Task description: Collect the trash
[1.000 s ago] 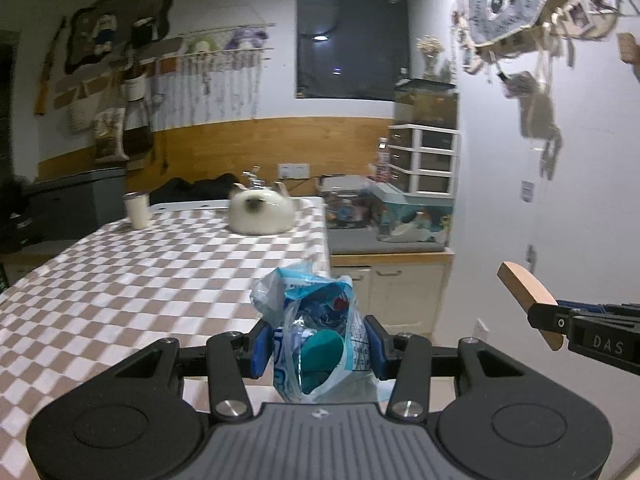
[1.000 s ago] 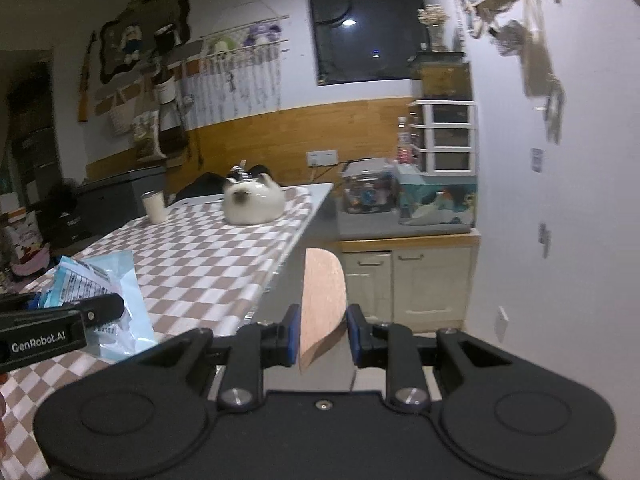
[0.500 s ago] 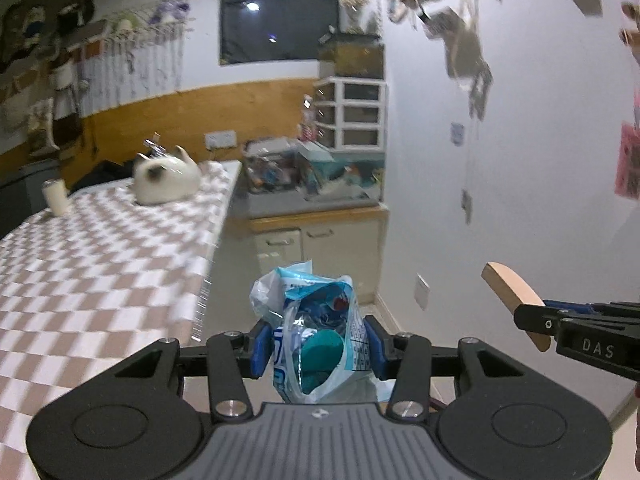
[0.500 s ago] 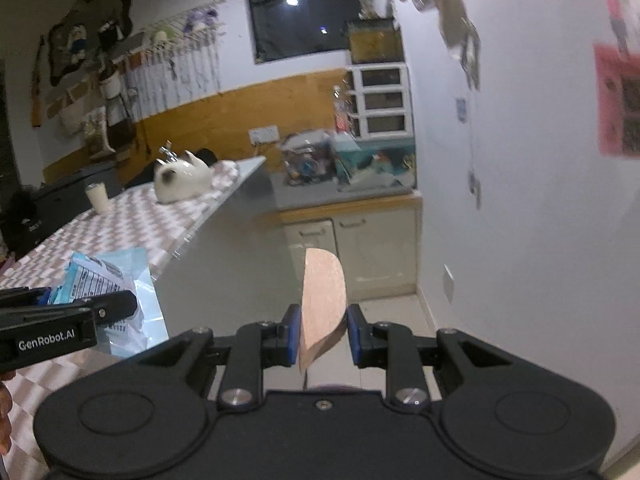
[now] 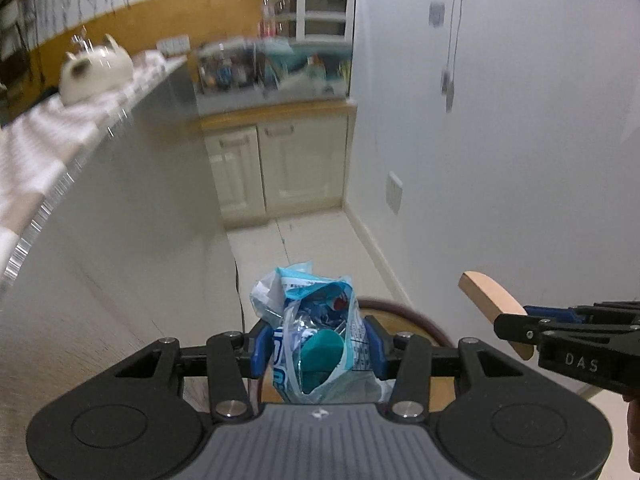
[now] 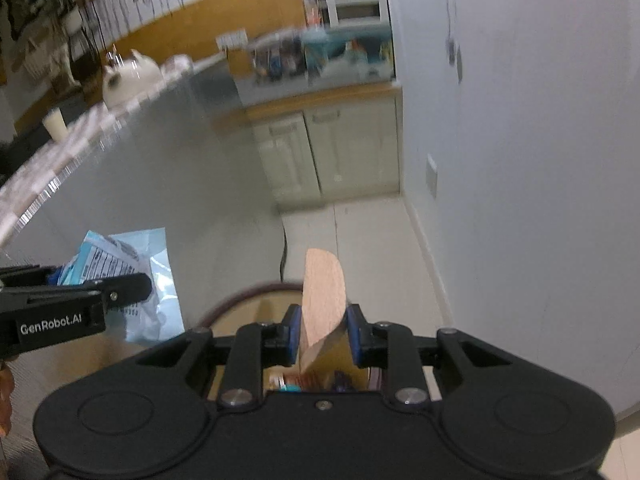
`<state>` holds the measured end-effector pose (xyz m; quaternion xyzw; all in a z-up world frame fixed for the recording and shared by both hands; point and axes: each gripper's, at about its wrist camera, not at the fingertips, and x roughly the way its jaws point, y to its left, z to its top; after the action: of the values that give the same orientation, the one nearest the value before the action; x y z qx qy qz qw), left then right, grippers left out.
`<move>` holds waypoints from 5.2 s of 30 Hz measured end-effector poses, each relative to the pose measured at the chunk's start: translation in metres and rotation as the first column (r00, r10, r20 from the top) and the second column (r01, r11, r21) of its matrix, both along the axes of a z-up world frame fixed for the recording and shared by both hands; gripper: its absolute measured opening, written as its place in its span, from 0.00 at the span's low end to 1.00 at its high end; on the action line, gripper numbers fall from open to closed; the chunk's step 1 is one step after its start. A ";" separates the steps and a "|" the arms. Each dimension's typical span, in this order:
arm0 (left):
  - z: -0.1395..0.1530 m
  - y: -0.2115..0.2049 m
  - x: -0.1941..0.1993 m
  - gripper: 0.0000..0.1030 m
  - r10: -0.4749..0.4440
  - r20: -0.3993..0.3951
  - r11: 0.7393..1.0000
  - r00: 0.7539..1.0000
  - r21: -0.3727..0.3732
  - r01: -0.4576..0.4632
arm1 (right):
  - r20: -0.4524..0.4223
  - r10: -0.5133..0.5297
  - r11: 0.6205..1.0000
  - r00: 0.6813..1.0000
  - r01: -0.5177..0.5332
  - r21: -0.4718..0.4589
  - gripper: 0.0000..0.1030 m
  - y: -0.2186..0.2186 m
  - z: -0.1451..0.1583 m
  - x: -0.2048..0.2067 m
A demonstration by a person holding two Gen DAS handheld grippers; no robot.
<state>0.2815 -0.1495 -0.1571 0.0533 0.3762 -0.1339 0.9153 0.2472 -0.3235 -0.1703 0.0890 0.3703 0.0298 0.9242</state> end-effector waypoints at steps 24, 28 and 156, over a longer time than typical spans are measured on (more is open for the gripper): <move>-0.123 -0.006 0.041 0.56 -0.110 -0.348 0.976 0.931 0.138 0.167 | -0.320 0.142 0.989 0.937 -0.121 0.085 0.24 0.026 -0.102 0.049; -0.122 -0.006 0.039 0.69 -0.116 -0.340 0.977 0.933 0.128 0.168 | -0.336 0.169 0.984 0.926 -0.140 0.109 0.24 0.030 -0.104 0.056; 0.103 0.131 -0.247 1.00 0.161 0.086 0.987 0.983 -0.008 -0.161 | 0.149 0.004 0.984 0.989 0.023 -0.178 1.00 0.079 0.119 -0.244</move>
<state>0.0346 -0.0187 -0.0546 0.0279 0.3393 -0.0570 0.9385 0.0031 -0.2448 -0.0511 0.0048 0.3009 -0.0016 0.9536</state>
